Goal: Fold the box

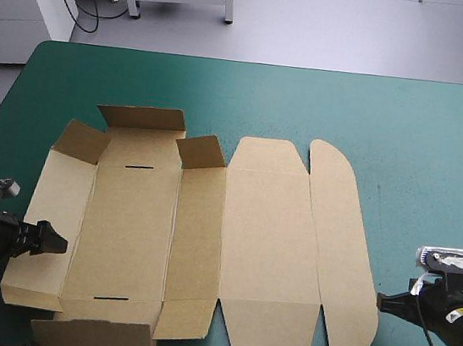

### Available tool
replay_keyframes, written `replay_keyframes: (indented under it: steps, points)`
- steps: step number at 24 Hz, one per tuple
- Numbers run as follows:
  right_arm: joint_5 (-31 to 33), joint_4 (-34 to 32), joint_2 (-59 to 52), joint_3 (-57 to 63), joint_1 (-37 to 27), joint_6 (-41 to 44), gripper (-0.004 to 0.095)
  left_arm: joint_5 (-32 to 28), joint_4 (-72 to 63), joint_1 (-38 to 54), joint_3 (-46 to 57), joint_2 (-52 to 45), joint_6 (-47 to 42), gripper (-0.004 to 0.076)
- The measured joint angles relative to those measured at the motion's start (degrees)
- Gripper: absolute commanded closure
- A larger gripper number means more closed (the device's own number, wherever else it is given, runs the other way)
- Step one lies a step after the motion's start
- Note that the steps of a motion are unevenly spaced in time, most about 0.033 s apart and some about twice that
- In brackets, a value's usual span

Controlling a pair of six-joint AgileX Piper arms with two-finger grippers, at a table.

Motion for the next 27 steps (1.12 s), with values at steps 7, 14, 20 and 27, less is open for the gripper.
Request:
replay_keyframes:
  steps: [7,14,20,27]
  points:
    - [0.0,0.0,0.0,0.0,0.0,0.0,0.09,0.1,0.7,-1.3,0.0,0.0,-1.5,0.019]
    - [0.0,0.0,0.0,0.0,0.0,0.0,0.09,0.1,2.9,-1.5,0.0,0.0,-3.4,0.0436]
    - [-0.2,0.0,0.0,0.0,0.0,-0.1,0.09,0.0,1.2,-1.5,0.0,0.0,-3.7,0.0438]
    - [-0.2,0.0,0.0,0.0,0.0,-0.1,0.09,0.0,0.2,-1.5,0.0,0.0,-4.5,0.0438]
